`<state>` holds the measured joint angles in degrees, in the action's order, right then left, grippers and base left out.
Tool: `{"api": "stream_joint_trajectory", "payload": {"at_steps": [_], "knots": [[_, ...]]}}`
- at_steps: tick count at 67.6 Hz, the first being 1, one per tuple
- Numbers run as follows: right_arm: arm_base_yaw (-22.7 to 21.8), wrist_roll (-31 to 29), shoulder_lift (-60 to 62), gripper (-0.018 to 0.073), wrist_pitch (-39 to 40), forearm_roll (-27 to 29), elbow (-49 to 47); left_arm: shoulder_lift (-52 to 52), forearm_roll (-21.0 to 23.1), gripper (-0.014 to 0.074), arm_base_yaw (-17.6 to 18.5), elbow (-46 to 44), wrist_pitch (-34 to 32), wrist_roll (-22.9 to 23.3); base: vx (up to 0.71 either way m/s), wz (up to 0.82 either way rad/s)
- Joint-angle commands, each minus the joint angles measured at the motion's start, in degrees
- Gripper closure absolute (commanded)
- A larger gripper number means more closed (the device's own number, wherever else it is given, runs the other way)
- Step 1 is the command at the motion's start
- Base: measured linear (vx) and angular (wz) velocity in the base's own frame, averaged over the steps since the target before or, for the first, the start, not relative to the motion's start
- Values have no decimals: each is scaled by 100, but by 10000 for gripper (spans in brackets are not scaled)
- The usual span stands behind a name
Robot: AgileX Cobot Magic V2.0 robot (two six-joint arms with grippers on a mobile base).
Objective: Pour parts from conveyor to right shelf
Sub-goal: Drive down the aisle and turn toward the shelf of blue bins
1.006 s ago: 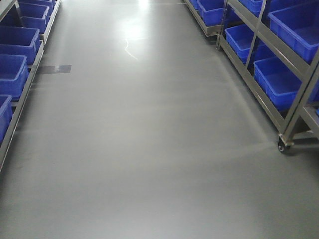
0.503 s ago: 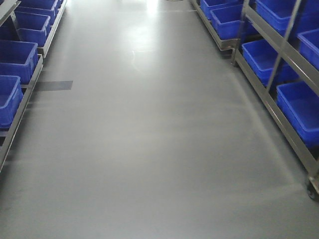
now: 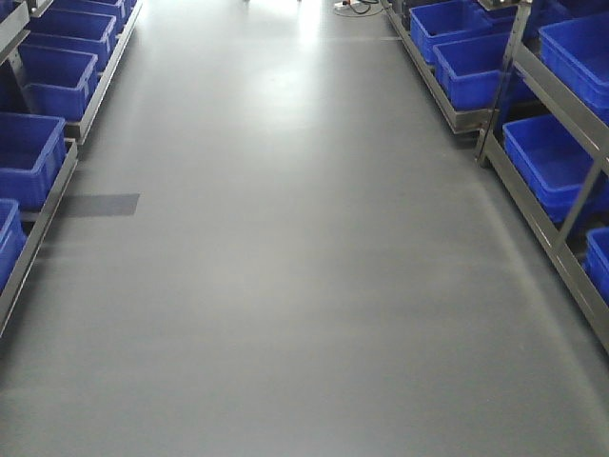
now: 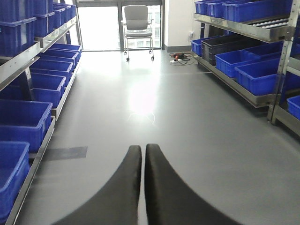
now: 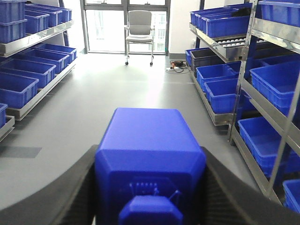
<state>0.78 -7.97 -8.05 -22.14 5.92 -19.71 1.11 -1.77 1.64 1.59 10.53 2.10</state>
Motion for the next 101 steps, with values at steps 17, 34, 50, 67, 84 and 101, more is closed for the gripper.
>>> {"api": "stream_joint_trajectory", "payload": {"at_steps": [17,34,50,67,84,101], "knots": [[-36,-47,-64,568,454,-11,-146,25,5,603,28,-108,-412,42,68,-3],[-36,-47,-64,568,454,-11,-146,25,5,603,28,-108,-413,42,65,8],[-36,-47,-64,568,454,-11,-146,25,5,603,28,-108,-413,42,63,18],[-36,-47,-64,568,454,-11,-146,25,5,603,28,-108,-412,42,60,13],[-36,-47,-64,568,454,-11,-146,25,5,603,28,-108,-412,42,55,10],[-36,-47,-64,568,454,-11,-146,25,5,603,28,-108,-412,42,47,22]]}}
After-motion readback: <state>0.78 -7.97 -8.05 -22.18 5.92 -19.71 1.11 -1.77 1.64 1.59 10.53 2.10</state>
